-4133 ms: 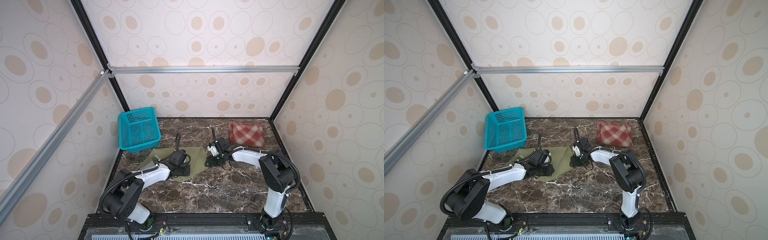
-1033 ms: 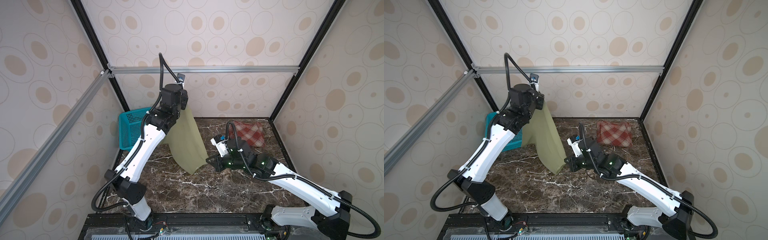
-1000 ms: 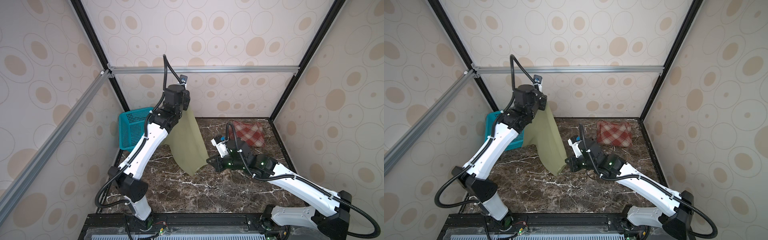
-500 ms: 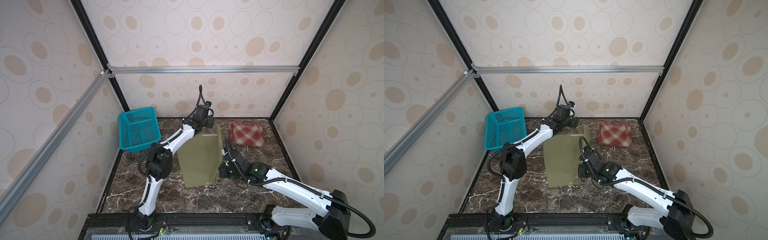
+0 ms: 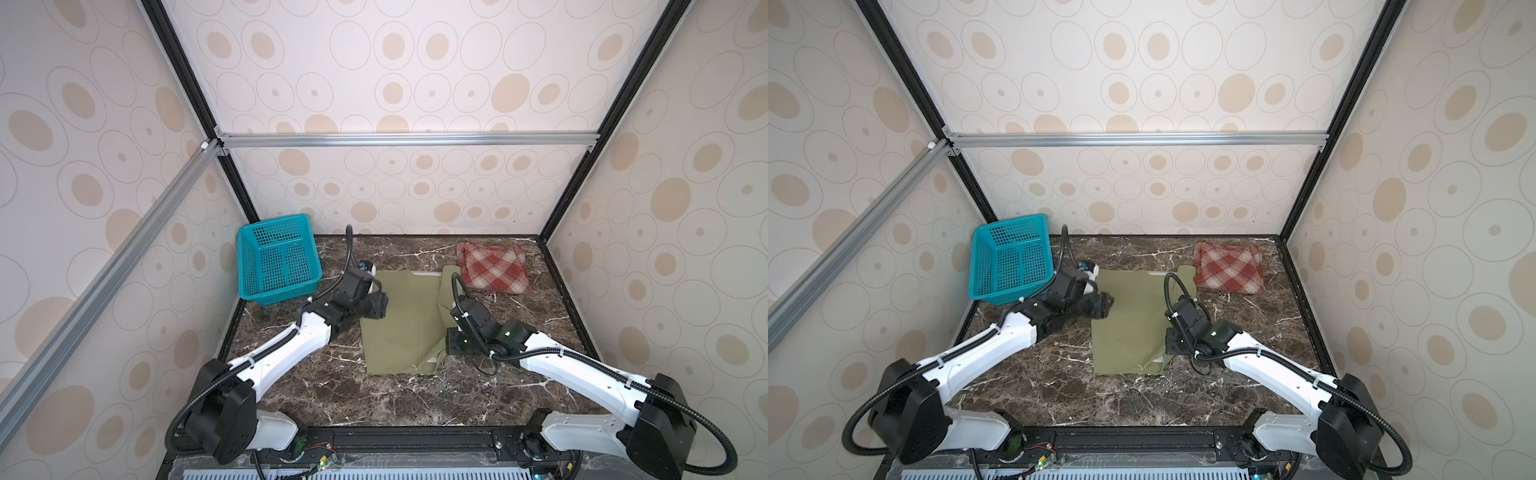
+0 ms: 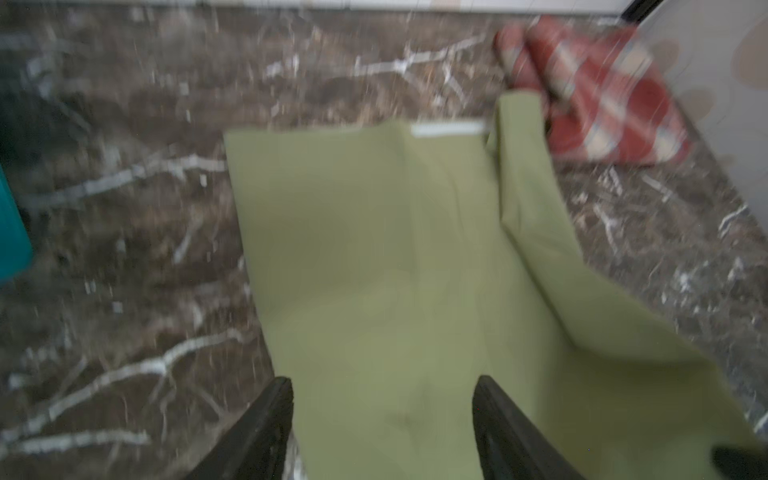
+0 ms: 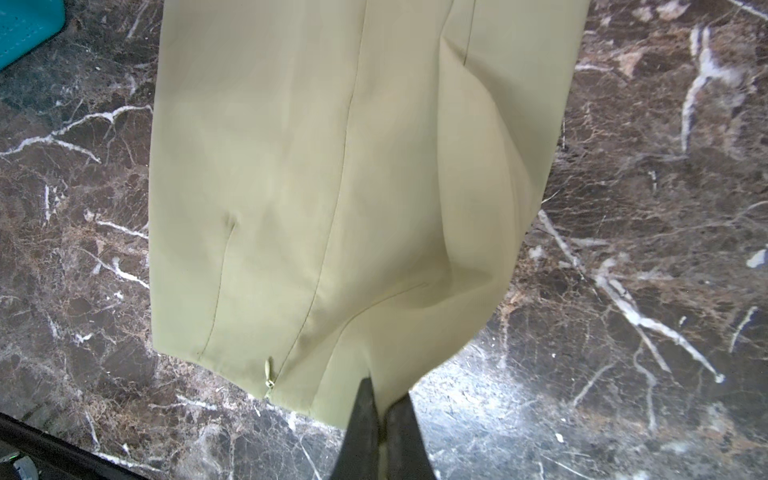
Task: Fold and stack the skirts
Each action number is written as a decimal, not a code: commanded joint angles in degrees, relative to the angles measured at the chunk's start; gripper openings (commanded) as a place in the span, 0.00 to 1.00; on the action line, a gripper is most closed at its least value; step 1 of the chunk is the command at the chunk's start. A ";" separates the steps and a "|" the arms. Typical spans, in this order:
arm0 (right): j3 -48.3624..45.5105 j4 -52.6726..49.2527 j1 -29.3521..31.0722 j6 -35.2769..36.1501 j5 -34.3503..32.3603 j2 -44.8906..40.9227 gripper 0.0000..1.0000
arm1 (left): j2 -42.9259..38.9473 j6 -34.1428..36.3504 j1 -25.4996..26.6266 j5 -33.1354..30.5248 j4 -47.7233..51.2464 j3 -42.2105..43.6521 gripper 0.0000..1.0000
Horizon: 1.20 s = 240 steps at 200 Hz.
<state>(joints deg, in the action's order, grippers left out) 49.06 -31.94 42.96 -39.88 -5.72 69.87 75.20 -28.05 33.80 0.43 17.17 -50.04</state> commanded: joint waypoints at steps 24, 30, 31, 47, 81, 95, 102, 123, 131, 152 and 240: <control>1.19 -1.10 -1.29 0.94 2.51 1.19 0.00 | -9.96 -13.36 1.83 4.36 6.30 15.92 0.71; 1.37 -1.41 -1.39 0.88 2.85 1.25 0.00 | -10.38 -13.85 1.95 4.66 6.64 16.87 0.72; 1.38 -1.52 -1.43 0.87 2.92 1.25 0.01 | -10.45 -13.95 1.96 4.71 6.69 17.02 0.71; 1.22 -2.76 -1.61 -0.08 3.81 1.02 0.11 | -10.95 -14.55 2.09 5.40 6.98 19.10 0.71; -0.74 -5.37 -1.87 -1.97 3.03 -2.60 0.39 | -9.60 -13.70 2.13 4.86 6.45 20.89 0.70; -1.41 -6.91 -1.93 -2.58 2.25 -4.30 0.46 | -9.07 -14.11 2.08 4.94 5.26 21.29 0.70; -2.12 -7.23 -1.94 -2.97 2.27 -4.96 0.49 | -8.87 -14.43 2.08 5.57 4.30 21.59 0.70; -4.53 -7.48 -2.11 -4.51 3.85 -6.48 0.60 | -7.74 -14.77 2.08 6.33 2.17 22.00 0.70; -5.41 -7.46 -2.18 -5.03 4.82 -6.63 0.63 | -7.23 -14.88 2.10 6.26 1.69 21.93 0.70; -7.94 -6.91 -2.64 -6.02 7.04 -6.89 0.69 | -6.94 -15.07 2.12 5.85 0.86 21.83 0.69; -13.92 -4.31 -7.61 -5.57 13.93 -7.63 0.58 | -5.60 -16.60 2.17 9.26 -4.28 23.27 0.54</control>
<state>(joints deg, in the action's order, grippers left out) 35.33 -36.03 35.64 -45.41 6.20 63.40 69.80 -43.29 35.51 8.51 13.69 -27.59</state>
